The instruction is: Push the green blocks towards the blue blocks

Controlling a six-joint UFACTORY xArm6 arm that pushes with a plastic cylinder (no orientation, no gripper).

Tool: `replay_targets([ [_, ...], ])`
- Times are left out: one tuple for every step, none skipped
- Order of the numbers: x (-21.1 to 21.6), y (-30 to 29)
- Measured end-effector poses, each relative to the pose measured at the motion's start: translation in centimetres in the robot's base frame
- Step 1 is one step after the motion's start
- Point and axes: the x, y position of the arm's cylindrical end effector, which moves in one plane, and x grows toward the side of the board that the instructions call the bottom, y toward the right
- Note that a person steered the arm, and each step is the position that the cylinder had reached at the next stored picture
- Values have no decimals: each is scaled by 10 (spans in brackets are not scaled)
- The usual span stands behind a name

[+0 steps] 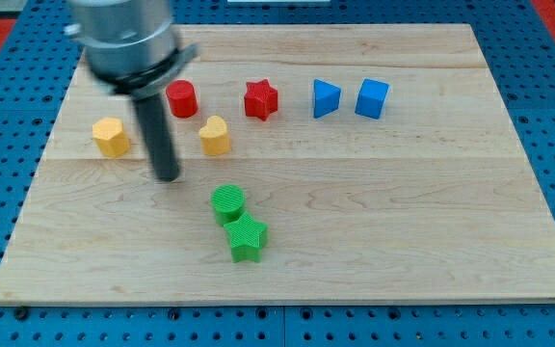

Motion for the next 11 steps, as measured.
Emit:
replay_targets([
  [42, -9],
  [42, 80],
  [42, 164],
  [36, 203],
  [-6, 217],
  [-54, 225],
  [7, 236],
  [117, 255],
  [131, 182],
  [86, 132],
  [33, 134],
])
